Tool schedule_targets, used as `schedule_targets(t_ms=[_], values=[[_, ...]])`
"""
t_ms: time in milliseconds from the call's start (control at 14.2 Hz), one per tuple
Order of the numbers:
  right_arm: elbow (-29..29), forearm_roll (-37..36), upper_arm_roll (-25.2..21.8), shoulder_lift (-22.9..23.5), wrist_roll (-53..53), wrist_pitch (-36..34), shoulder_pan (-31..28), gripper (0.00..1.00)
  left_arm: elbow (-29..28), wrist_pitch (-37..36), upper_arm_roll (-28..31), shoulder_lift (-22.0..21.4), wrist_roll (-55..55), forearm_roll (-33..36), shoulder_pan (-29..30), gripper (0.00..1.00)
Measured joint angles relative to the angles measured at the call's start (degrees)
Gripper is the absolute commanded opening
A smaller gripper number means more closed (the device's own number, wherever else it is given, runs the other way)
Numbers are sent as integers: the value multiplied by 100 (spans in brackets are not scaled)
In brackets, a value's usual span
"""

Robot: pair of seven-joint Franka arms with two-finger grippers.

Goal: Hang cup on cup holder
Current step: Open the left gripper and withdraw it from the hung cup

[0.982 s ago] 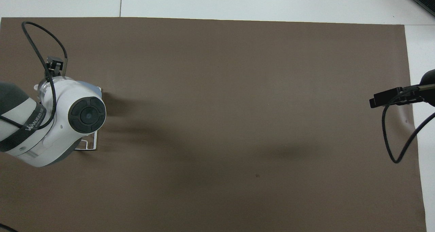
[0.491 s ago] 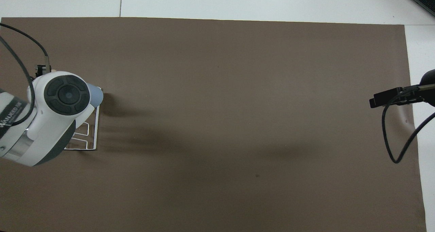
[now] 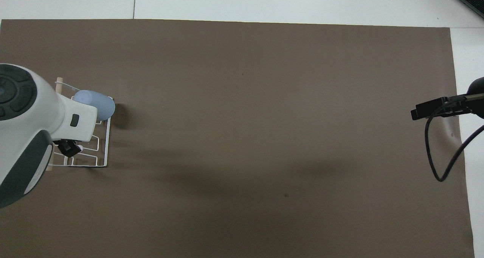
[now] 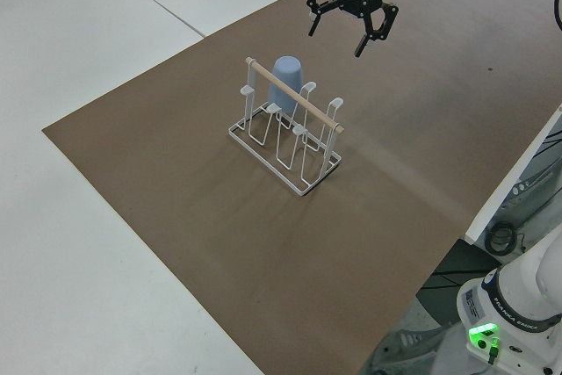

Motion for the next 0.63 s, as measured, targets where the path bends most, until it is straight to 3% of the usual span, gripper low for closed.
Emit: schedule_targets(t_ms=[140, 632], values=[[0, 0, 0, 0, 0, 0, 0, 100, 329, -273, 20, -125, -489, -608, 8, 100], [0, 0, 0, 0, 0, 0, 0, 100, 1561, -791, 106, -70, -1324, -1660, 316, 100]])
